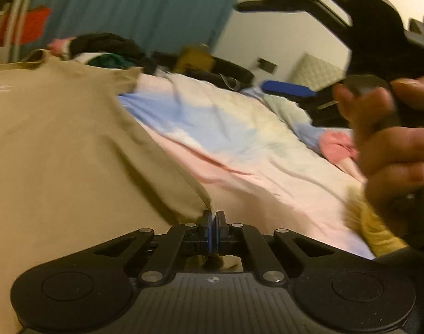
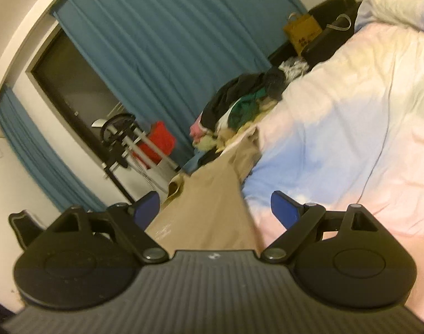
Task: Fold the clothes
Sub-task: 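Pinch the T-shirt edge with the left gripper and tug it straight, then grasp the T-shirt side with the right gripper and fold it over the body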
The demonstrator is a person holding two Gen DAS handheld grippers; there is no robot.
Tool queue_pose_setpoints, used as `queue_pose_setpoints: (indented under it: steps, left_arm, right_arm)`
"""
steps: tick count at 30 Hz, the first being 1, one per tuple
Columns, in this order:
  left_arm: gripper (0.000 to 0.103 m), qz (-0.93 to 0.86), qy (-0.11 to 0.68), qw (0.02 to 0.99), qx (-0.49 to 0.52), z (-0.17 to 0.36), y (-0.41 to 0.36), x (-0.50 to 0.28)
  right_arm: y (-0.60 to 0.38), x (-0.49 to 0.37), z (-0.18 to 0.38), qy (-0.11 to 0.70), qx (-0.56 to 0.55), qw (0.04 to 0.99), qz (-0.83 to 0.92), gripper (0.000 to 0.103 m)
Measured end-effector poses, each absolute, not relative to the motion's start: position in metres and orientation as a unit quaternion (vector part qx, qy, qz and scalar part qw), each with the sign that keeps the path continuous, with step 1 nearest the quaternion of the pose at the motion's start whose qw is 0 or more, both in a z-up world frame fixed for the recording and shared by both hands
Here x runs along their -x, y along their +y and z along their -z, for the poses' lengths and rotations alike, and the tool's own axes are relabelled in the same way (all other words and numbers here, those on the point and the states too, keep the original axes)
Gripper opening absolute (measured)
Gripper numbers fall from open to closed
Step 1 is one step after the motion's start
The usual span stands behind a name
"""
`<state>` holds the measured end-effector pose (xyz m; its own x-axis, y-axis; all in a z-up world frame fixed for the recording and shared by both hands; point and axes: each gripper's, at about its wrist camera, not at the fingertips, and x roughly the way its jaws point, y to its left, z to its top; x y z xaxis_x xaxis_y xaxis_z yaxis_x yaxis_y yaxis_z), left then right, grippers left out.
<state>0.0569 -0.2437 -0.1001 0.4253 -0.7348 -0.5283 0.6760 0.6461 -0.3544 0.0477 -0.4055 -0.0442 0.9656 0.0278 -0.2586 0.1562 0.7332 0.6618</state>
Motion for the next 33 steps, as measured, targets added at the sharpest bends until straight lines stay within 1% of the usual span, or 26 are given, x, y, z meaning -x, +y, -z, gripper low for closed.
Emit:
queue_pose_setpoints:
  steps: [3,5,7,8,9,10,11,12,15,20,21,22,25,26,27,28,29,31,33]
  left_arm:
    - [0.004,0.421,0.367,0.828,0.041,0.116,-0.263,-0.066]
    - [0.005,0.419,0.374,0.826,0.036,0.125,-0.27,-0.07]
    - [0.015,0.423,0.379,0.822,0.044,0.126,-0.27,-0.071]
    - [0.029,0.426,0.381,0.819,0.048,0.124,-0.268,-0.071]
    - [0.048,0.429,0.382,0.817,0.053,0.123,-0.266,-0.071]
    - [0.057,0.426,0.382,0.819,0.047,0.118,-0.262,-0.069]
    - [0.07,0.415,0.38,0.826,0.038,0.111,-0.26,-0.068]
    - [0.077,0.401,0.378,0.834,0.03,0.104,-0.254,-0.066]
    - [0.08,0.379,0.381,0.843,0.02,0.08,-0.216,-0.066]
    - [0.084,0.289,0.339,0.895,0.018,0.043,-0.143,-0.072]
    - [0.086,0.269,0.325,0.906,0.022,0.038,-0.13,-0.073]
    - [0.086,0.253,0.315,0.914,0.029,0.035,-0.12,-0.075]
    - [0.087,0.217,0.295,0.928,0.072,0.035,-0.097,-0.082]
    - [0.087,0.208,0.295,0.929,0.088,0.038,-0.092,-0.086]
    - [0.087,0.199,0.295,0.929,0.105,0.042,-0.087,-0.09]
    - [0.087,0.193,0.292,0.93,0.114,0.044,-0.082,-0.093]
    - [0.087,0.185,0.286,0.933,0.113,0.047,-0.082,-0.096]
    - [0.087,0.168,0.272,0.941,0.109,0.053,-0.082,-0.102]
    - [0.087,0.155,0.268,0.945,0.109,0.06,-0.079,-0.108]
  right_arm:
    - [-0.413,-0.055,0.048,0.135,-0.362,0.922,0.007,0.089]
    - [-0.417,-0.06,0.053,0.145,-0.364,0.92,-0.004,0.089]
    - [-0.419,-0.063,0.057,0.152,-0.367,0.918,-0.004,0.089]
    - [-0.419,-0.064,0.059,0.155,-0.368,0.917,-0.005,0.089]
    - [-0.419,-0.065,0.059,0.154,-0.372,0.915,-0.009,0.09]
    - [-0.42,-0.065,0.06,0.152,-0.376,0.914,-0.013,0.089]
    - [-0.42,-0.065,0.06,0.149,-0.38,0.913,-0.017,0.089]
    - [-0.421,-0.065,0.06,0.145,-0.385,0.911,-0.02,0.089]
    - [-0.422,-0.066,0.06,0.138,-0.398,0.907,-0.029,0.09]
    - [-0.418,-0.101,0.067,0.161,-0.438,0.883,-0.053,0.089]
    - [-0.417,-0.114,0.069,0.167,-0.451,0.875,-0.052,0.084]
    - [-0.418,-0.128,0.073,0.171,-0.466,0.866,-0.051,0.072]
    - [-0.419,-0.169,0.086,0.172,-0.48,0.86,-0.029,0.068]
    - [-0.42,-0.184,0.093,0.171,-0.478,0.861,-0.021,0.066]
    - [-0.421,-0.199,0.102,0.172,-0.48,0.86,-0.012,0.059]
    - [-0.423,-0.212,0.11,0.176,-0.484,0.857,-0.004,0.057]
    - [-0.425,-0.226,0.119,0.179,-0.49,0.853,0.003,0.057]
    - [-0.429,-0.255,0.14,0.182,-0.507,0.842,0.016,0.052]
    - [-0.43,-0.281,0.157,0.188,-0.503,0.843,0.03,0.052]
